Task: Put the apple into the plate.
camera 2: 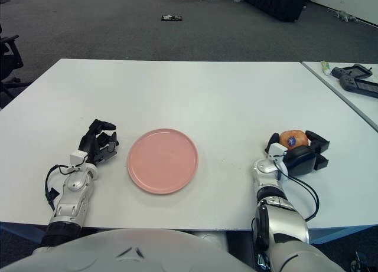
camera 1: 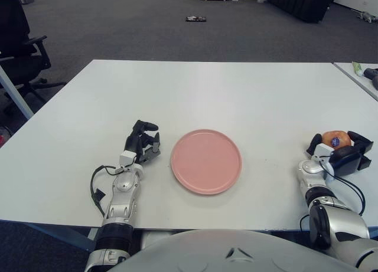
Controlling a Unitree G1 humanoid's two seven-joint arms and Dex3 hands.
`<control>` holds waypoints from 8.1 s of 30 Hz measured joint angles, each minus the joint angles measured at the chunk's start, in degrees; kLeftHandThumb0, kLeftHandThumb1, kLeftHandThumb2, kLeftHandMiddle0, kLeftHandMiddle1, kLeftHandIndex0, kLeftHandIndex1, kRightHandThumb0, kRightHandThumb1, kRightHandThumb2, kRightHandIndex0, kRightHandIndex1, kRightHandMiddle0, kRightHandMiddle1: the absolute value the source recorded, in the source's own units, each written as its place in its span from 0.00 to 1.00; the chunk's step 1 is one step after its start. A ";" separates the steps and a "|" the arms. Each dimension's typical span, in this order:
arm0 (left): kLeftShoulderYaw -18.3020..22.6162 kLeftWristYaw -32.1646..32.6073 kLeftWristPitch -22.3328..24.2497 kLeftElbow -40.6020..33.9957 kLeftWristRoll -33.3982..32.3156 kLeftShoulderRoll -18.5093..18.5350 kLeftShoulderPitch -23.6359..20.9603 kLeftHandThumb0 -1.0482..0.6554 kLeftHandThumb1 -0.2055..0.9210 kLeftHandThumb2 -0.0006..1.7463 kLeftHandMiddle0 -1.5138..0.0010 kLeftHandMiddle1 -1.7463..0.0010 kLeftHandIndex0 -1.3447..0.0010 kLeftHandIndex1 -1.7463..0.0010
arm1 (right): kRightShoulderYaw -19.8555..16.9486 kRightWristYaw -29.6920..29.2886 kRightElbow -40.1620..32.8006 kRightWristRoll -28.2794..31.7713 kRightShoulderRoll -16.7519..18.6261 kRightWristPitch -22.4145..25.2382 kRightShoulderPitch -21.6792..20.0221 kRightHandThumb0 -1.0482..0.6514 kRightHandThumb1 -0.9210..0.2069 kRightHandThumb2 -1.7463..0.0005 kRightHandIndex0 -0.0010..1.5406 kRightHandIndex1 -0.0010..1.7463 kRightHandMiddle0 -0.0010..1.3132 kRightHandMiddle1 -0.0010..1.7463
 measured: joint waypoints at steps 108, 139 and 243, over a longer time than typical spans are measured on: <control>-0.30 1.79 -3.19 3.53 1.60 0.13 -1.32 0.38 0.70 0.57 0.60 0.00 0.70 0.00 | 34.04 64.51 -59.64 -24.03 -0.14 2.28 18.60 0.13 0.27 0.54 0.02 0.55 0.02 0.71; -0.40 1.54 -3.67 3.63 1.34 0.29 -1.40 0.38 0.72 0.55 0.60 0.00 0.71 0.00 | 31.44 69.80 -67.94 -14.15 -0.72 2.12 23.17 0.00 0.00 0.70 0.00 0.00 0.00 0.00; -0.26 1.84 -2.08 3.12 0.67 -0.09 -1.56 0.38 0.70 0.56 0.62 0.00 0.70 0.00 | 10.21 58.08 -46.23 10.24 21.41 4.27 25.40 0.39 0.25 0.47 0.44 1.00 0.28 1.00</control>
